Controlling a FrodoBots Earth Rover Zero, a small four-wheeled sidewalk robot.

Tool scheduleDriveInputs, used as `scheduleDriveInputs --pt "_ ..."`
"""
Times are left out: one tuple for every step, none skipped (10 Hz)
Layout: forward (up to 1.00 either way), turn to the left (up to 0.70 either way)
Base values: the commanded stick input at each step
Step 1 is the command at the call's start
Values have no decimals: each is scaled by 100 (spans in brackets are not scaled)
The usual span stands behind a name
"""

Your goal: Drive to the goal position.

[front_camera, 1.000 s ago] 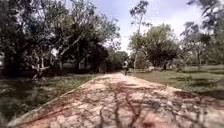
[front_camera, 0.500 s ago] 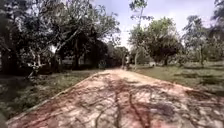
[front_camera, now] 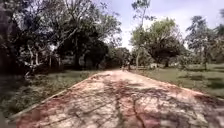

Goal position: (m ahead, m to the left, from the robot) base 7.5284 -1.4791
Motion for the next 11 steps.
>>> scheduleDriveInputs --pt "70 0" --pt "70 0" --pt "70 0" --pt "70 0" --pt "70 0" --pt "70 0" --pt "70 0" --pt "70 0" --pt "70 0" --pt "70 0" --pt "70 0"
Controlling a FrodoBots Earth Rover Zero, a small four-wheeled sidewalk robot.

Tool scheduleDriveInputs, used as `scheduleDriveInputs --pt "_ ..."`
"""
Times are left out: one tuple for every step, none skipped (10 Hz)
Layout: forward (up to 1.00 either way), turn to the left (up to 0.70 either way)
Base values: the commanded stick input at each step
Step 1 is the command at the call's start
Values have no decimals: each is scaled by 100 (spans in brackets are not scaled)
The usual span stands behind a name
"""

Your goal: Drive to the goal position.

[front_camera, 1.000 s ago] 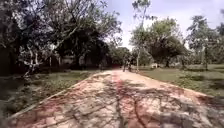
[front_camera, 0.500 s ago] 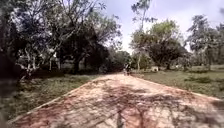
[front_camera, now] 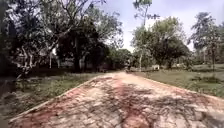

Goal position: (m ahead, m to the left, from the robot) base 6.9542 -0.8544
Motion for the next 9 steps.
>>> scheduleDriveInputs --pt "70 0" --pt "70 0" --pt "70 0" --pt "70 0" --pt "70 0" --pt "70 0" --pt "70 0" --pt "70 0" --pt "70 0"
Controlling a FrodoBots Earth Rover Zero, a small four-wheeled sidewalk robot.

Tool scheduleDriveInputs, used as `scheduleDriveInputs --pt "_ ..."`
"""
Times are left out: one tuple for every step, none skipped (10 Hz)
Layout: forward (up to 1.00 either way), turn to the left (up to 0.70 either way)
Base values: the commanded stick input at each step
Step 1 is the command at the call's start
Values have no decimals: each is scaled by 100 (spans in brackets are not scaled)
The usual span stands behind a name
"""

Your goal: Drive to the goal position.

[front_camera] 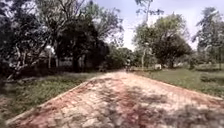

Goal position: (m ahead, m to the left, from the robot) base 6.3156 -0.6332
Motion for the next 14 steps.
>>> scheduleDriveInputs --pt "70 0" --pt "70 0" --pt "70 0" --pt "70 0" --pt "70 0" --pt "70 0" --pt "70 0" --pt "70 0" --pt "70 0" --pt "70 0" --pt "70 0" --pt "70 0" --pt "70 0" --pt "70 0"
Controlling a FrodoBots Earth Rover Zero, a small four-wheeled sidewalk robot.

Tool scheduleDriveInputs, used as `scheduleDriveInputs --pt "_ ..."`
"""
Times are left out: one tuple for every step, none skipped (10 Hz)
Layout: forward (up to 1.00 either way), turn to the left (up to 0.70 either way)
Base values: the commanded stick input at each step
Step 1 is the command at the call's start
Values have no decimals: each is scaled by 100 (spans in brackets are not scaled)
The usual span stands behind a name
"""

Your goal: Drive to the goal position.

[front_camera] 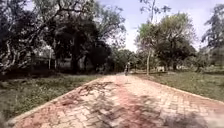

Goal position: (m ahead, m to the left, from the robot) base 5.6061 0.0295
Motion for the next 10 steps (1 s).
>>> scheduleDriveInputs --pt "70 0" --pt "70 0" --pt "70 0" --pt "70 0" --pt "70 0" --pt "70 0" --pt "70 0" --pt "70 0" --pt "70 0" --pt "70 0"
